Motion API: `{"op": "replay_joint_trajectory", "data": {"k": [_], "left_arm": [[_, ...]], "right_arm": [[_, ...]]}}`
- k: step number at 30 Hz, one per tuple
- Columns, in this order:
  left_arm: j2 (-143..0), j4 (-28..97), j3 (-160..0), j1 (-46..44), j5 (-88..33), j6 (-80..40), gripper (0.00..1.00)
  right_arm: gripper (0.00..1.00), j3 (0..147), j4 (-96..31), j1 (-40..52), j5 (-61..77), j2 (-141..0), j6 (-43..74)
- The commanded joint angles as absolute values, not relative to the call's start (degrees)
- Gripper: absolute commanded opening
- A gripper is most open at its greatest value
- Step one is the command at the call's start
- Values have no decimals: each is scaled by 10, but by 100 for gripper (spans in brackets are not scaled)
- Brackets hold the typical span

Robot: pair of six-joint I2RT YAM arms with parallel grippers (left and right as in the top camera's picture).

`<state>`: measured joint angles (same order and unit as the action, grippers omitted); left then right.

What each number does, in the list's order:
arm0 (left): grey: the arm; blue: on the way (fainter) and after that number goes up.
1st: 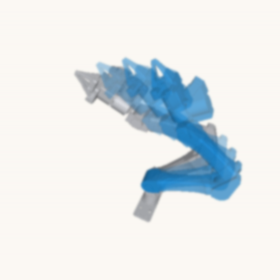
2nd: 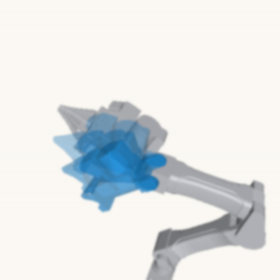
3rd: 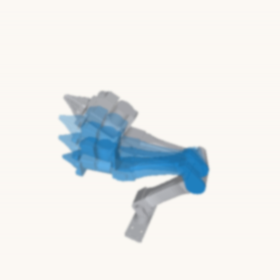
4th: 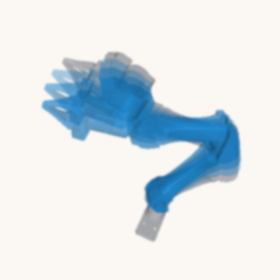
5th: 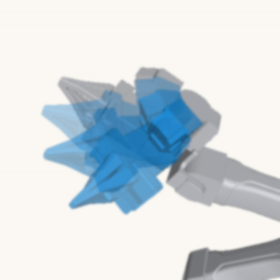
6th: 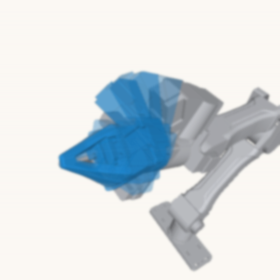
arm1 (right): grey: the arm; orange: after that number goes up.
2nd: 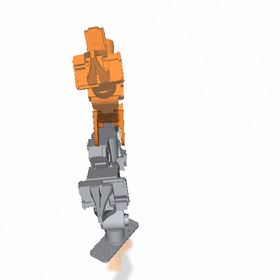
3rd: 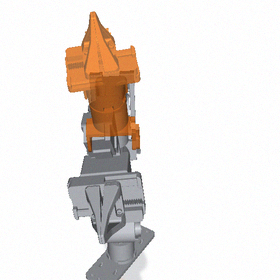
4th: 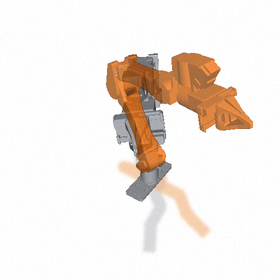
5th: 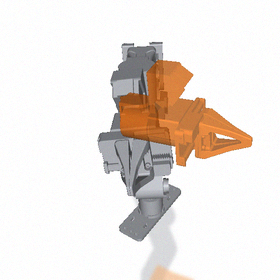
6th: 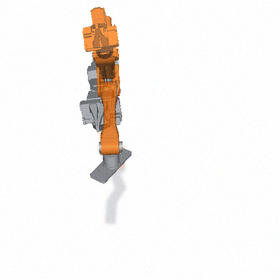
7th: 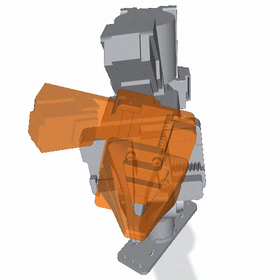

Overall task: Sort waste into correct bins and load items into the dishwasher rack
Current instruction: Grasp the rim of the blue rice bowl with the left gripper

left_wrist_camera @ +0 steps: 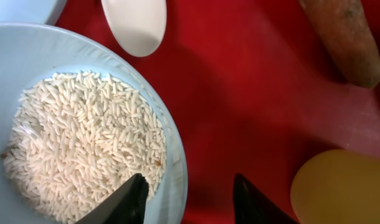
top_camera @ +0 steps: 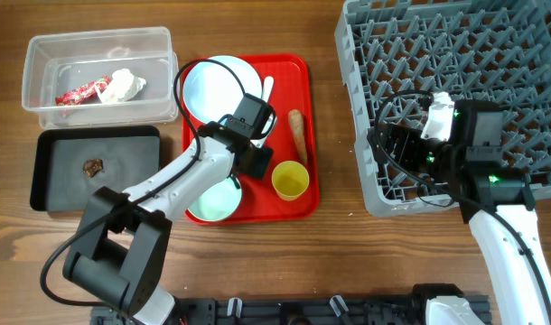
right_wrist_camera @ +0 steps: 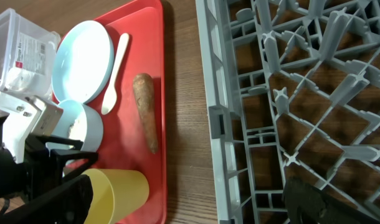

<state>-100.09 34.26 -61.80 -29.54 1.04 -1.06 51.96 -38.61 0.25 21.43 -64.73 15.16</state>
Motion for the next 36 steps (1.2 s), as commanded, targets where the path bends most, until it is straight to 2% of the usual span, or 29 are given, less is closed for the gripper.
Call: {"op": "replay_joint_trajectory", "data": {"k": [1, 6, 9, 13, 18, 36], "left_arm": [[-1003, 332, -626, -297, 42, -2, 38], [-1003, 322, -626, -297, 50, -2, 36], [-1003, 316, -626, -297, 50, -2, 41], [-1003, 314, -626, -297, 50, -2, 41], [-1008, 307, -626, -298, 42, -5, 32], [-1022, 287, -625, -298, 41, -39, 20]], "right_arm": [[100, 530, -386, 5, 223, -651, 151], [100, 530, -386, 5, 223, -651, 151], [100, 530, -386, 5, 223, -651, 150], [100, 530, -384, 5, 219, -651, 150], [100, 530, -384, 5, 219, -651, 151], [100, 530, -385, 5, 219, -652, 150]]}}
